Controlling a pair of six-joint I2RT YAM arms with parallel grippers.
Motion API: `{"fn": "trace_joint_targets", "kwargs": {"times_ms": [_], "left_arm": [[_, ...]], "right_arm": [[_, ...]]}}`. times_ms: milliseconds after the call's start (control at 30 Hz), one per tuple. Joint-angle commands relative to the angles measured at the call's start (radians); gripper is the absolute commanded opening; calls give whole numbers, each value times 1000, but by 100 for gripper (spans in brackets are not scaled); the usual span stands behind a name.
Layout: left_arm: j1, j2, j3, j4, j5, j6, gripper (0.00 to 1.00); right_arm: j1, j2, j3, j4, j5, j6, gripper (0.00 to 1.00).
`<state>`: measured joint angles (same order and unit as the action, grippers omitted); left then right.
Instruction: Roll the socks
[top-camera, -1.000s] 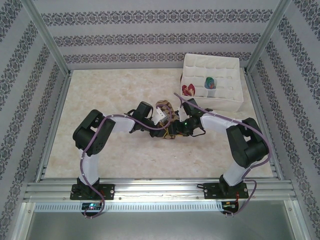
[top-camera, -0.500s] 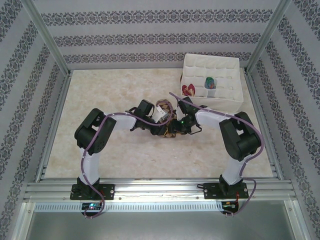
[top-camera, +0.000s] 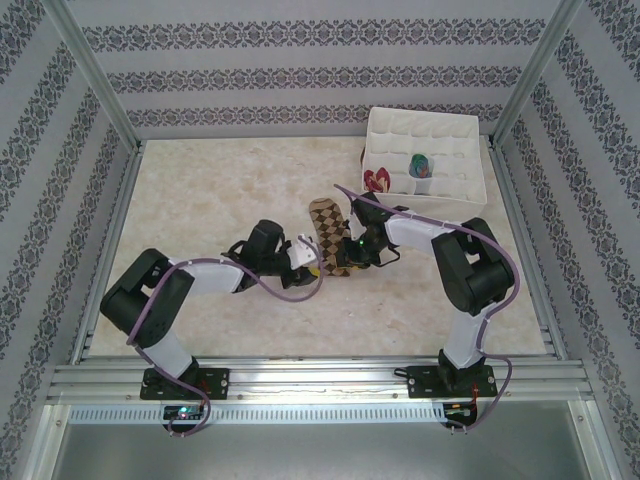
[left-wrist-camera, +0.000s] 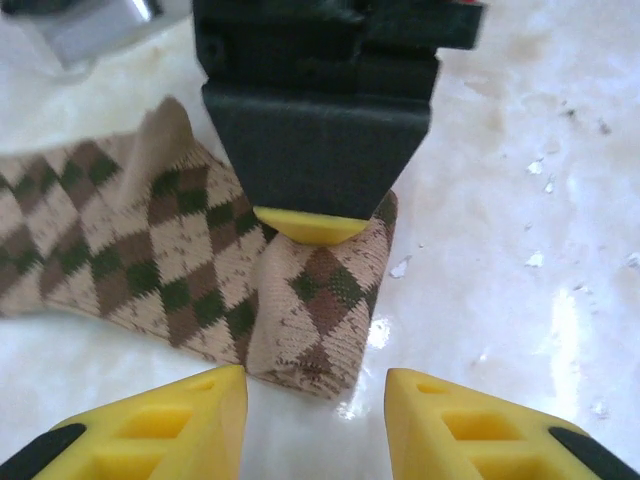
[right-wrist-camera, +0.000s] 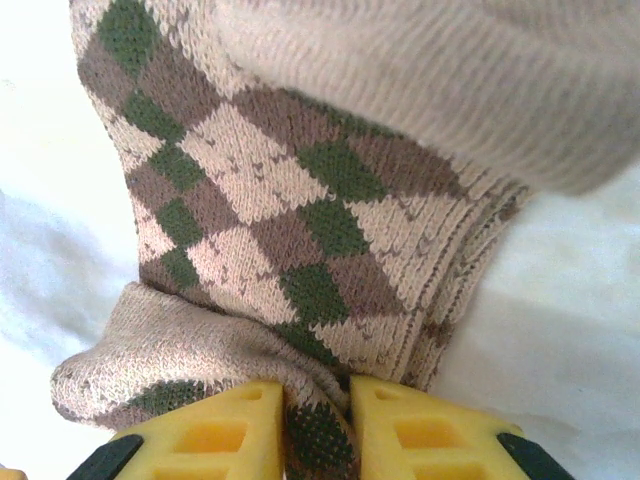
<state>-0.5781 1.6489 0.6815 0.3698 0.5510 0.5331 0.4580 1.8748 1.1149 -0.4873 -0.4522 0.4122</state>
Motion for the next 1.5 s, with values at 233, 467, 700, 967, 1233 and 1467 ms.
{"fn": "trace_joint_targets", "kwargs": {"times_ms": [233, 467, 700, 967, 1233, 1467], "left_arm": [[-176, 85, -23, 203, -308, 373, 33], [-178, 185, 65, 98, -376, 383, 37], [-178, 198, 31, 163, -417, 351, 44], [-178, 206, 77, 59, -401, 352, 34], [-178, 131, 143, -287, -234, 215, 0], [-134, 162, 287, -615, 51, 16, 0]], "right_arm": [[-2, 95, -15, -172, 113, -57, 22], [-2, 88, -20, -185, 98, -83, 21], [-1, 78, -11, -215, 61, -148, 21], [12, 93, 5, -263, -5, -211, 21], [-43, -47, -59, -156, -134, -195, 45], [-102, -190, -190, 82, -243, -78, 47]]}}
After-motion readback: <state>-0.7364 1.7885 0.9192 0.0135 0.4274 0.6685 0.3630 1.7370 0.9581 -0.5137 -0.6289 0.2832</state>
